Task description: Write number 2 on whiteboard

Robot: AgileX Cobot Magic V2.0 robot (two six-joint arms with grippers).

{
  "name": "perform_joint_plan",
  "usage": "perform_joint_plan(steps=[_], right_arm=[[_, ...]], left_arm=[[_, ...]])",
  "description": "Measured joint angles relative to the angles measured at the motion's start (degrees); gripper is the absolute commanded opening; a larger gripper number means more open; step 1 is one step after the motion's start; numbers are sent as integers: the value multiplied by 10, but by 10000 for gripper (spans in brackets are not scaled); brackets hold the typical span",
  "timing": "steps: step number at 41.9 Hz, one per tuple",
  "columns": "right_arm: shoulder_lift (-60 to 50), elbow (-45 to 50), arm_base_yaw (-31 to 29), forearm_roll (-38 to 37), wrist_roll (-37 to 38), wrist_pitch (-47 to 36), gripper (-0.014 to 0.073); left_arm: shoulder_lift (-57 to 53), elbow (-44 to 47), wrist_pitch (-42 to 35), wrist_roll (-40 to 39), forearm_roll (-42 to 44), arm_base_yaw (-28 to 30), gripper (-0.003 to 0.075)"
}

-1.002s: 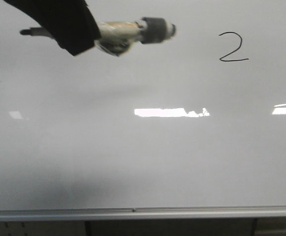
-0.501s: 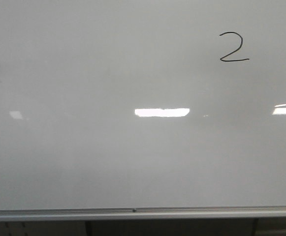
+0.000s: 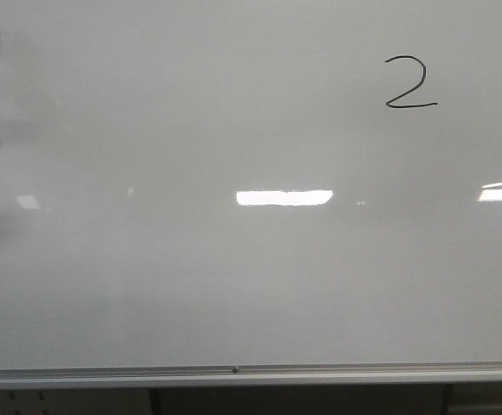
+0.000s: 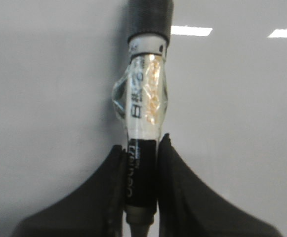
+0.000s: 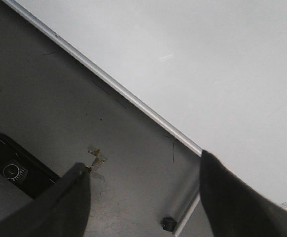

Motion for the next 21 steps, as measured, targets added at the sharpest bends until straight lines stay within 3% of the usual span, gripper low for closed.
perform_joint_plan(steps=[11, 16, 21], right_arm=[[0, 0, 0, 0, 0, -6, 497], [0, 0, 0, 0, 0, -12, 497], [-7, 0, 0, -4, 32, -12, 497]], left_arm=[[45, -42, 28, 8, 25, 0, 405], [32, -42, 77, 8, 28, 0, 410], [-54, -57, 210, 8, 28, 0, 410]])
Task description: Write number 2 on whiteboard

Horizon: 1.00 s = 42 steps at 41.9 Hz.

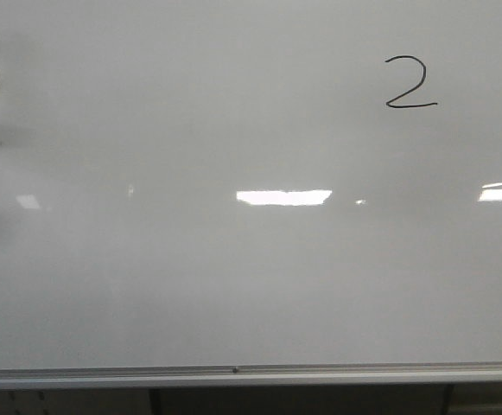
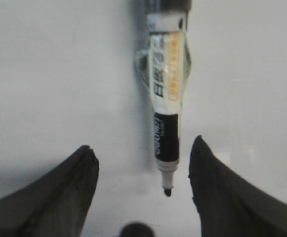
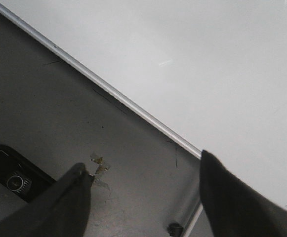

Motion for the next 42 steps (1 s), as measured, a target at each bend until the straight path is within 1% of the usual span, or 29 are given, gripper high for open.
perform_joint_plan(steps=[3, 7, 9, 13, 17, 21, 27, 31, 36, 38, 42], right_arm=[[-8, 0, 0, -4, 42, 0, 497], [-30, 0, 0, 4, 97, 0, 497], [-40, 0, 0, 22, 105, 0, 497], [-59, 0, 0, 38, 108, 3, 497], [-76, 0, 0, 41, 109, 9, 497], [-94, 0, 0, 44, 110, 23, 497], [-115, 0, 0, 45, 110, 49, 497], [-123, 0, 0, 45, 110, 57, 497], [-125, 0, 0, 45, 110, 59, 486], [-125, 0, 0, 45, 110, 59, 460], [-125, 0, 0, 40, 110, 59, 349]], left_arm=[[-71, -25, 107, 1, 0, -4, 410], [-160, -61, 265, 17, -4, -41, 410], [-196, -71, 317, 37, -9, -73, 410], [-263, -75, 374, 92, -51, -159, 410], [-296, -76, 417, 112, -78, -222, 410], [-320, -76, 455, 119, -88, -281, 410], [-339, -76, 484, 121, -94, -347, 410], [-343, -76, 491, 121, -94, -369, 409], [-343, -76, 491, 116, -98, -374, 409], [-343, -76, 491, 110, -99, -374, 409], [-343, -76, 491, 105, -99, -374, 389]])
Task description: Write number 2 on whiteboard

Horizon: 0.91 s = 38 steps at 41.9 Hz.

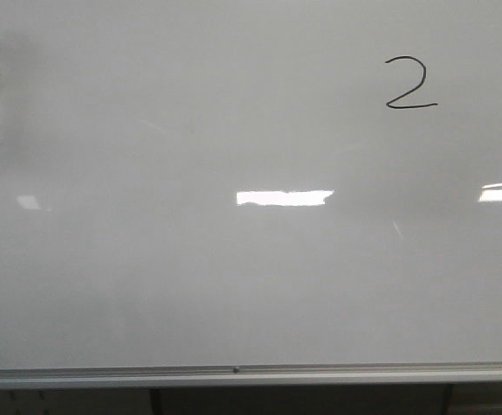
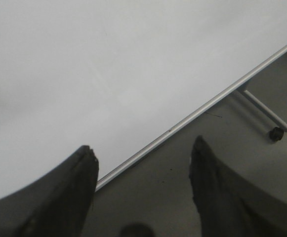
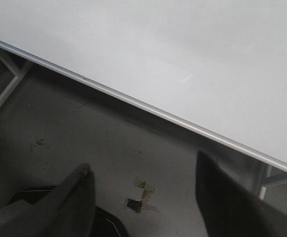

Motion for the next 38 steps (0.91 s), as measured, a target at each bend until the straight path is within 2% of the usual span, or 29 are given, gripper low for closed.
perform_joint_plan(steps=[7, 17, 19, 38], right_arm=[[0, 0, 0, -3, 0, 0, 121], [0, 0, 0, -3, 0, 0, -51], [0, 0, 0, -3, 0, 0, -71], [0, 0, 0, -4, 0, -4, -69]], left_arm=[[0, 0, -2, -2, 0, 0, 235], [0, 0, -6, -2, 0, 0, -20], [0, 0, -6, -2, 0, 0, -19], [0, 0, -6, -2, -1, 0, -20]])
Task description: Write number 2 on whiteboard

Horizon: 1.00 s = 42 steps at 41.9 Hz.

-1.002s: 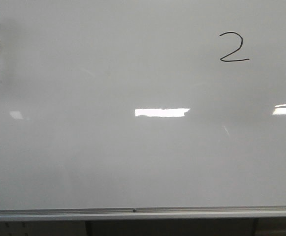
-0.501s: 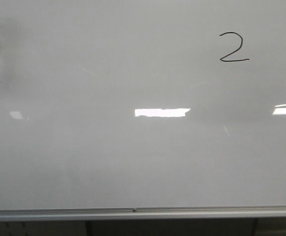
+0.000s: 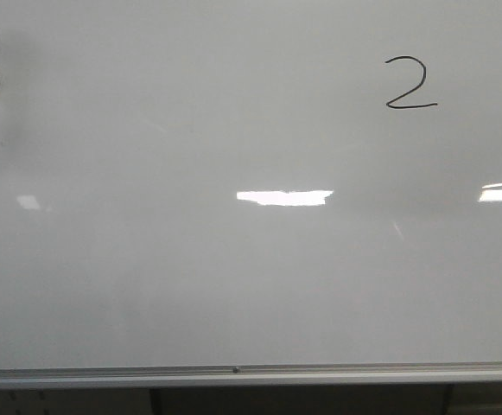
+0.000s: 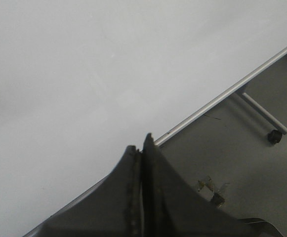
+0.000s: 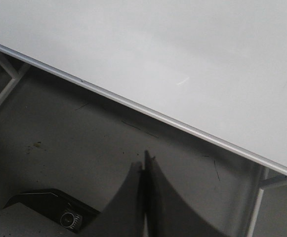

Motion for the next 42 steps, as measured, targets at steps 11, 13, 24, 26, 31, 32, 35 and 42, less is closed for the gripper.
perform_joint_plan(steps=[11, 13, 24, 26, 31, 32, 35, 42], right_arm=[[0, 0, 0, 0, 0, 0, -69], [0, 0, 0, 0, 0, 0, -69], [0, 0, 0, 0, 0, 0, -69], [0, 0, 0, 0, 0, 0, -69], [0, 0, 0, 0, 0, 0, -69], [0, 0, 0, 0, 0, 0, -69], [0, 0, 0, 0, 0, 0, -69], [0, 0, 0, 0, 0, 0, -69]], left_arm=[[0, 0, 0, 0, 0, 0, -19], [-1, 0, -1, 0, -1, 2, -20], [-95, 65, -40, 0, -53, 127, -19], [-124, 90, -64, 0, -56, 154, -19], [-204, 179, -148, 0, -63, 220, -19], [-217, 200, -160, 0, -64, 230, -19], [-262, 253, -194, 0, -68, 261, -19], [-367, 370, -269, 0, -70, 319, -19]])
